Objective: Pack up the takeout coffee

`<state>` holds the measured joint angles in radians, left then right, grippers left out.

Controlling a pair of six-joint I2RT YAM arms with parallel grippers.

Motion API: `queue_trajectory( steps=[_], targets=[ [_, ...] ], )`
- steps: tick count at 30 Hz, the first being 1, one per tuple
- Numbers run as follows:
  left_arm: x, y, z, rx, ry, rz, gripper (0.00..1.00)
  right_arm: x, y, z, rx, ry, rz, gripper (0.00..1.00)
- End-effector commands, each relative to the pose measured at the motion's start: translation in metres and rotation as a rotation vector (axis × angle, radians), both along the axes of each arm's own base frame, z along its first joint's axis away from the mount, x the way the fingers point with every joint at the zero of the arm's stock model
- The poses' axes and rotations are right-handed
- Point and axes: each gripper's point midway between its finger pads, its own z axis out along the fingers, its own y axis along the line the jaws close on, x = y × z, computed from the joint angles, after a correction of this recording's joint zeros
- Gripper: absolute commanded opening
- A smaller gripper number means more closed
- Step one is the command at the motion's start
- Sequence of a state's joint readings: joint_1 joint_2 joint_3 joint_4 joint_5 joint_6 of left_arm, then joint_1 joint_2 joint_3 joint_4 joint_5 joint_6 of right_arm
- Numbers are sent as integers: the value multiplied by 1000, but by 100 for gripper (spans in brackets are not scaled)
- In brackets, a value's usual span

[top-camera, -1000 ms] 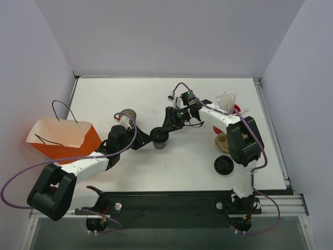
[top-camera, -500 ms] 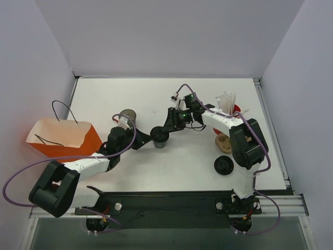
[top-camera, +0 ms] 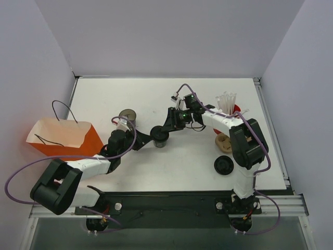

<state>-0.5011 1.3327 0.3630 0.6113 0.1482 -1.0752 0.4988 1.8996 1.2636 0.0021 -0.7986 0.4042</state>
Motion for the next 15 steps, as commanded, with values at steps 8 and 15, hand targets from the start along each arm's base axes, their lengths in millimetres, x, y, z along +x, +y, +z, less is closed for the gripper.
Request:
queue_trajectory(
  steps=[8,15],
  targets=[
    [12,29,22,221,54,-19,38,-28,-25,-50,-220,104,6,27],
    [22,22,37,263,-3,-87,41,-22,-20,-40,-207,88,9,27]
  ],
)
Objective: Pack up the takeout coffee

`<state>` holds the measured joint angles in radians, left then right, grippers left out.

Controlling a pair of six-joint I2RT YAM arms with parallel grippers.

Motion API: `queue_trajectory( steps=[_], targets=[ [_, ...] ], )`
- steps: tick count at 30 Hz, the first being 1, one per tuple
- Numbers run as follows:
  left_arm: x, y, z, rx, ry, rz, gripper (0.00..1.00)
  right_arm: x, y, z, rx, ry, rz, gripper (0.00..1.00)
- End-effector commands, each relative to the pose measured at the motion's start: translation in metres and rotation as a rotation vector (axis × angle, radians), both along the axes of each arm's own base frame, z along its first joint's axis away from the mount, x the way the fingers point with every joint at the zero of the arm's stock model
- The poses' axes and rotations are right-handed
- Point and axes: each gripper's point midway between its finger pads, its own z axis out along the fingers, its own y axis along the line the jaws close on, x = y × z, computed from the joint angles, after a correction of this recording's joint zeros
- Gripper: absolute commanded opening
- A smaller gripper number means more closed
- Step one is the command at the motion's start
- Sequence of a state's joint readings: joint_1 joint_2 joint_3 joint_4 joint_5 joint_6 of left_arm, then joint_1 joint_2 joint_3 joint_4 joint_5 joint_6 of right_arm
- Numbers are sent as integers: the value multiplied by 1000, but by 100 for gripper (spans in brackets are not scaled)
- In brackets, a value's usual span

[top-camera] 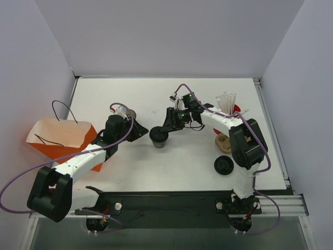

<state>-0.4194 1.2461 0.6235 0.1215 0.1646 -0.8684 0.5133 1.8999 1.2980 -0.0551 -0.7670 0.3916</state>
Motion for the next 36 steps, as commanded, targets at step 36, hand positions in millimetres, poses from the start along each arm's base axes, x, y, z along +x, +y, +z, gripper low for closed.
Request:
queue_trajectory(
  steps=[36],
  targets=[
    [-29,-42,-25,-259,46,-94,38,-28,-24,-48,-181,90,-31,27]
  ],
)
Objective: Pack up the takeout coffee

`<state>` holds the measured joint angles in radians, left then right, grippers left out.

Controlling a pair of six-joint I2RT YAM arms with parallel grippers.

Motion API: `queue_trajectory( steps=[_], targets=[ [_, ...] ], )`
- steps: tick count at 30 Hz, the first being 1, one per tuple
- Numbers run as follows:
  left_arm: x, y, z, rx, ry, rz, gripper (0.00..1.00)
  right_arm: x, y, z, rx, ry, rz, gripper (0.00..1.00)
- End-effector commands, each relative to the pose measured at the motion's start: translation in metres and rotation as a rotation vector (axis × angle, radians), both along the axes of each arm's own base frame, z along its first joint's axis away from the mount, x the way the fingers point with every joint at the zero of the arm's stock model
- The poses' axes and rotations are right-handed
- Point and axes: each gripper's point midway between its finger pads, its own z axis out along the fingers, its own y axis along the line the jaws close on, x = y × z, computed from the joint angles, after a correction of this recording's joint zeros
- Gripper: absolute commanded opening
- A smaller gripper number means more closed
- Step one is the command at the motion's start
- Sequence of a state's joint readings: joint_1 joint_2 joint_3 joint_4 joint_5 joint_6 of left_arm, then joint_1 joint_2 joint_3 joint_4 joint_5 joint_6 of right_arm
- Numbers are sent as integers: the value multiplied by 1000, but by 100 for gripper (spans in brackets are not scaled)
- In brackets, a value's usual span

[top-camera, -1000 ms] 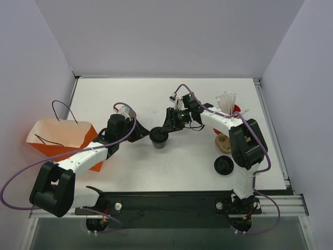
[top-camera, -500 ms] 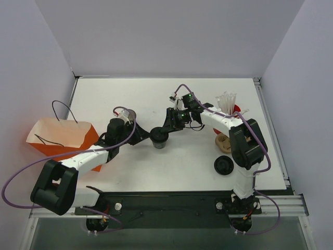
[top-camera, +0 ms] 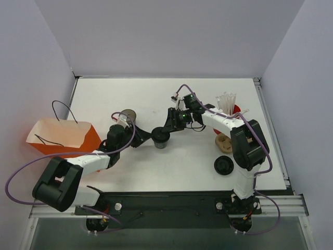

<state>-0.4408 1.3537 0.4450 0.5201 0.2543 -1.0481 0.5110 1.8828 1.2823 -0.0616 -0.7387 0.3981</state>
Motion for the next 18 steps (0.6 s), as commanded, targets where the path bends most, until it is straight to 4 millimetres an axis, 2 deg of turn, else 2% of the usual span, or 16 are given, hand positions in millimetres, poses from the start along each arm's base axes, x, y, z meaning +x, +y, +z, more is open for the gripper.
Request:
queue_trajectory(
  steps=[1,7,13,18],
  targets=[
    [-20,-17,-2,-53,25,-69,38,-27,-18,-46,-159,90,-9,27],
    [-24,-18,7,-84,20,-56,38,-27,-18,-48,-157,94,-23,27],
    [-33,-19,1,-124,61,-52,40,-27,-18,-48,-154,95,-32,27],
    [-32,-16,-2,-103,63,-26,40,-28,-19,-47,-151,94,-32,27]
  ],
)
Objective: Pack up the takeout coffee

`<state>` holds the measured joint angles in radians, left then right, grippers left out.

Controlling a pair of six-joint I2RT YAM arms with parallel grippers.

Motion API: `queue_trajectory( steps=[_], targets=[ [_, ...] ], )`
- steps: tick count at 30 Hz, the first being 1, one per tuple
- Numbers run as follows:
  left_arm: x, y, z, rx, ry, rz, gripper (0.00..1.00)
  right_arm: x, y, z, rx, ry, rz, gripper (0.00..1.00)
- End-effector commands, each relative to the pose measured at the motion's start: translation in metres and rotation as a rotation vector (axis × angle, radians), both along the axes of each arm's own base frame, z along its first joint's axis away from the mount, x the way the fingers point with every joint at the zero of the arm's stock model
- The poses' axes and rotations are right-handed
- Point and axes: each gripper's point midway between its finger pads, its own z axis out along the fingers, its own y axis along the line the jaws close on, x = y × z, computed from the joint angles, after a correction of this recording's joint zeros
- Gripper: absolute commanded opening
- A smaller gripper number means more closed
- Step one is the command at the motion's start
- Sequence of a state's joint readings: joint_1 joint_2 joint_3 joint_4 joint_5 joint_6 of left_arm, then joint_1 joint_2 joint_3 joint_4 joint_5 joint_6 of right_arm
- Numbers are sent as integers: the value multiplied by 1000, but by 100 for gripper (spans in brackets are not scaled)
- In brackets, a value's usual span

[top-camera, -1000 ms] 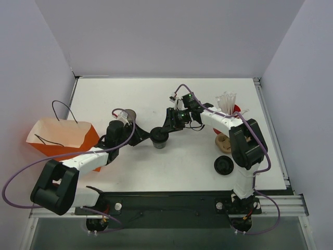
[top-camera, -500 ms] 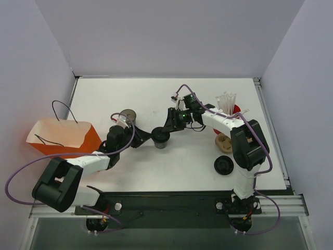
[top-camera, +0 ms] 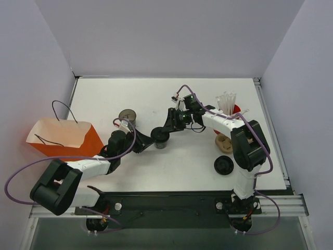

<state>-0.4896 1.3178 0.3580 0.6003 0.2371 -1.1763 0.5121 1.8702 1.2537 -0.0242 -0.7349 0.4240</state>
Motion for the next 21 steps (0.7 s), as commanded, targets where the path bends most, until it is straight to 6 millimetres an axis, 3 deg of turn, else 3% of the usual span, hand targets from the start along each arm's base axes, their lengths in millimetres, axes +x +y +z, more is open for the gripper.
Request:
queue_trajectory(
  steps=[1,9,21],
  targets=[
    [-9,-7,-1,-6,10,-38,40,-28,-20,-48,-163,99,-15,27],
    [-1,-5,-6,41,1,-41,39,-28,-19,-46,-157,94,-9,27],
    [18,12,17,126,-78,9,41,-28,-19,-46,-159,90,2,27]
  ],
)
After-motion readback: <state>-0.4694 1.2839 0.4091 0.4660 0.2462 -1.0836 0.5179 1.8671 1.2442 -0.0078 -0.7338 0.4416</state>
